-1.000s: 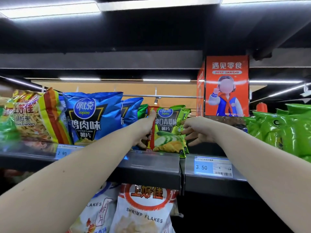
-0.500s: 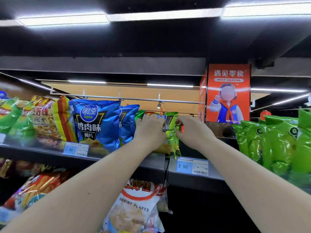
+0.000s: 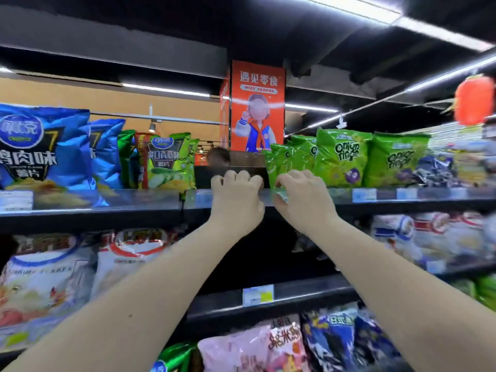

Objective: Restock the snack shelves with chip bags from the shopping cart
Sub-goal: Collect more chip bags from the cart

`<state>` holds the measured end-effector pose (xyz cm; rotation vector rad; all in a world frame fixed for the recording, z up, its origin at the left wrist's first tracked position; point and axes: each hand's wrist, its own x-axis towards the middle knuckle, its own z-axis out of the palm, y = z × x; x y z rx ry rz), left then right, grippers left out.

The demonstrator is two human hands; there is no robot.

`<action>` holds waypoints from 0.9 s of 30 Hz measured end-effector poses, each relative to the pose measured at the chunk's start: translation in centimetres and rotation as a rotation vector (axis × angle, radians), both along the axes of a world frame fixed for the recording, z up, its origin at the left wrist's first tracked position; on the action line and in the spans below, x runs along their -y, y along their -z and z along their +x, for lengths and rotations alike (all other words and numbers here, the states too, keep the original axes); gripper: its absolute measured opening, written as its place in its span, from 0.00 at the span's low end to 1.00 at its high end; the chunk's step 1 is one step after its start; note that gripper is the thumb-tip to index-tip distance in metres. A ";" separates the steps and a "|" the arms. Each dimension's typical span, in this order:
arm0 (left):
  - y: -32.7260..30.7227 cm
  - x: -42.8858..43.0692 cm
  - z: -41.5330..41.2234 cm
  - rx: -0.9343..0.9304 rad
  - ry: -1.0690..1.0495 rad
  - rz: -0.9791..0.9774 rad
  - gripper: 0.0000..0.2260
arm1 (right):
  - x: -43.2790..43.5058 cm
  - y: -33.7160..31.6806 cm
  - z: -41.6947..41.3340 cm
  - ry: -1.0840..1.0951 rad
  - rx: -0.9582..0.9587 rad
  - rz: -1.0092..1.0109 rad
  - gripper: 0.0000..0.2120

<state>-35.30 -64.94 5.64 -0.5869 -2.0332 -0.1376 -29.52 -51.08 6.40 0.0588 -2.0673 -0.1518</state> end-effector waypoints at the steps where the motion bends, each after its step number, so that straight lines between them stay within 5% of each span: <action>1: 0.9 -1.5 0.7 -0.002 0.026 -0.021 0.15 | -1.2 1.1 1.3 0.047 0.006 -0.008 0.09; 15: 10.9 -24.4 18.6 0.162 0.645 -0.151 0.15 | -18.0 13.6 24.2 0.751 0.331 -0.050 0.15; 27: 22.2 -47.3 35.9 0.380 0.963 -0.322 0.14 | -36.8 23.2 43.3 1.035 0.313 -0.331 0.11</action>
